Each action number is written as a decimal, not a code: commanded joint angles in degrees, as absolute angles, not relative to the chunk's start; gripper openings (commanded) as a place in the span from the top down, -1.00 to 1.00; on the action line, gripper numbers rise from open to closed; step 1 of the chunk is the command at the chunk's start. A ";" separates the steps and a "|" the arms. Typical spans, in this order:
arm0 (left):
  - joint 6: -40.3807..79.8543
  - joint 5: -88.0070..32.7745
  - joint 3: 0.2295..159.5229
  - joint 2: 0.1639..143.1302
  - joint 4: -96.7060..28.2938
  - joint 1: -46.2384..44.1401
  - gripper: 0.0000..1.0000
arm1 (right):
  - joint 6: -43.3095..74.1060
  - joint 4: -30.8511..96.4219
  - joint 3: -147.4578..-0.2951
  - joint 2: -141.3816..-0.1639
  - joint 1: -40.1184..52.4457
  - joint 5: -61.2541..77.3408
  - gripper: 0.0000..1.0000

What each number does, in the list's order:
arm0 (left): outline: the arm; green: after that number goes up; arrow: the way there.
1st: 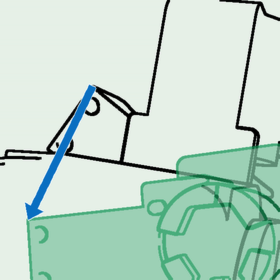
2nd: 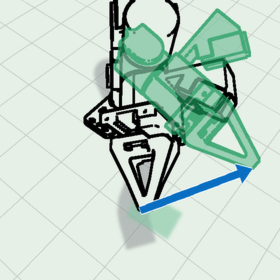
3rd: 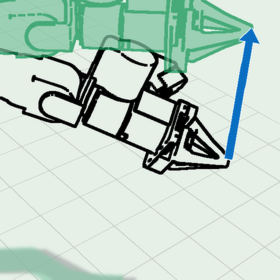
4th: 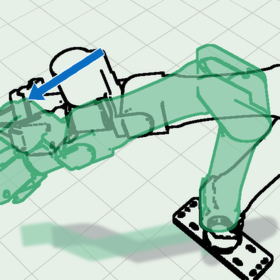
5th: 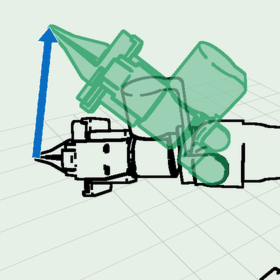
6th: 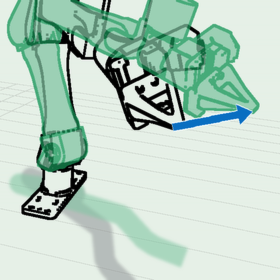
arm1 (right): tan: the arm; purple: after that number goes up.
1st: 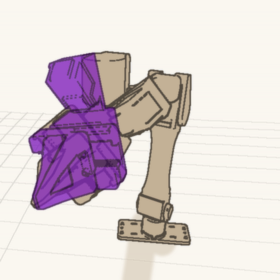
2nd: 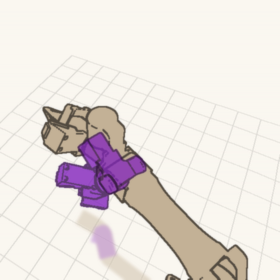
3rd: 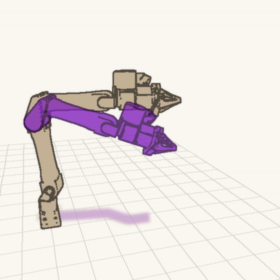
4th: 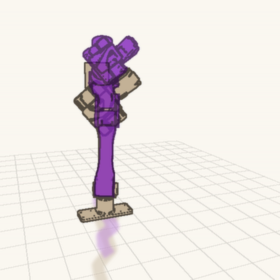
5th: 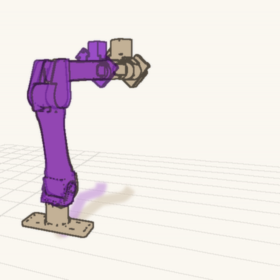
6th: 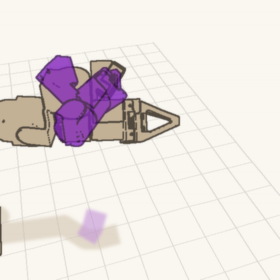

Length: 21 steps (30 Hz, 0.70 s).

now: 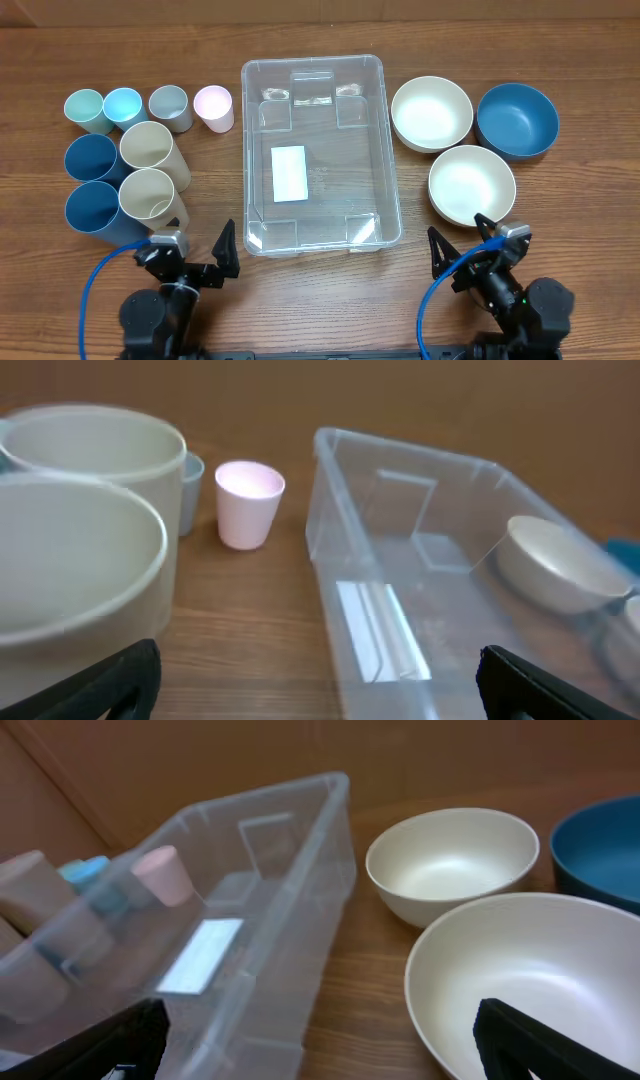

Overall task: Pack container
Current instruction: 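Move both grippers toward the cups and bowls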

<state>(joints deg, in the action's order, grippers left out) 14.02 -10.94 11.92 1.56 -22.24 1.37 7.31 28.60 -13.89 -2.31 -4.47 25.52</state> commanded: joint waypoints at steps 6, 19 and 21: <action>14.46 -5.54 39.29 24.34 -31.35 1.52 -1.00 | 11.14 34.74 -40.29 -27.62 -4.47 24.62 -1.00; 5.91 1.76 81.58 69.34 -58.54 1.54 -1.00 | 2.52 62.63 -81.73 -74.06 -5.28 9.74 -1.00; 5.93 1.93 81.58 71.31 -59.22 1.52 -1.00 | 2.61 66.19 -81.71 -77.93 -5.30 8.54 -1.00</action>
<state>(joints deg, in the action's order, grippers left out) 7.40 0.32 79.53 68.42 -57.93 1.37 3.46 62.98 -80.62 -73.76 -4.91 12.47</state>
